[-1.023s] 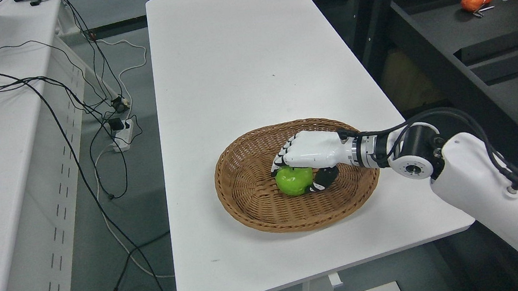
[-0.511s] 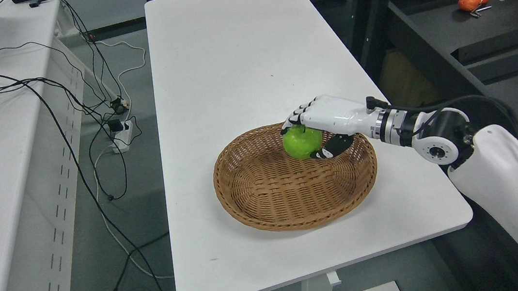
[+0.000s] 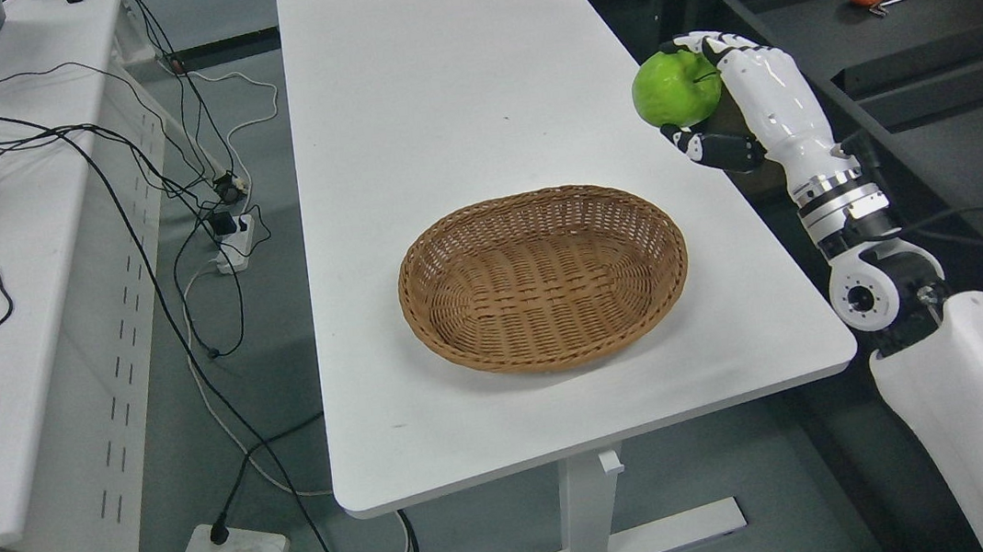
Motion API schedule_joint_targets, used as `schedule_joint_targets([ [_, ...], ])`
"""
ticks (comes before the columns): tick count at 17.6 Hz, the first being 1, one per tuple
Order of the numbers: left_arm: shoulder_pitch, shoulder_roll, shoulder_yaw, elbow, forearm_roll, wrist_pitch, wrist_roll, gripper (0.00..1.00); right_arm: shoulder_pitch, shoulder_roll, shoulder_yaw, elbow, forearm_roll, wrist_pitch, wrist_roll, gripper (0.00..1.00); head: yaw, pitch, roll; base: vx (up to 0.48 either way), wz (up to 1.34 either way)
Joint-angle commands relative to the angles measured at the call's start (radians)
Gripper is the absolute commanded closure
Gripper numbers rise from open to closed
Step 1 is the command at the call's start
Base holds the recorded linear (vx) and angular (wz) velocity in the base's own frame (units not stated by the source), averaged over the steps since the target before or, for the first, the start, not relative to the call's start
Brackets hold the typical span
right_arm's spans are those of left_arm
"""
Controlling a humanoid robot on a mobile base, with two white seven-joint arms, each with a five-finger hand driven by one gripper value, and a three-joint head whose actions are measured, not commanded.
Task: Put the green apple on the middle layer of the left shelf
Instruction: 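Lift the green apple up out of the basket with the right hand, then carry the green apple in the right hand while turning toward the black shelf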
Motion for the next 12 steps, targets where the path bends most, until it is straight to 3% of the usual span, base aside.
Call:
schedule_joint_targets([
  [1, 0.000, 0.018, 0.000, 0.000, 0.000, 0.000, -0.001, 0.00, 0.084, 0.137, -0.204, -0.051, 0.002, 0.019, -0.032, 1.00, 0.0000, 0.000, 0.000, -0.241, 0.00],
  [12, 0.000, 0.018, 0.000, 0.000, 0.000, 0.000, -0.001, 0.00, 0.148, 0.163, -0.195, -0.057, 0.001, -0.018, -0.033, 1.00, 0.0000, 0.000, 0.000, -0.388, -0.01],
])
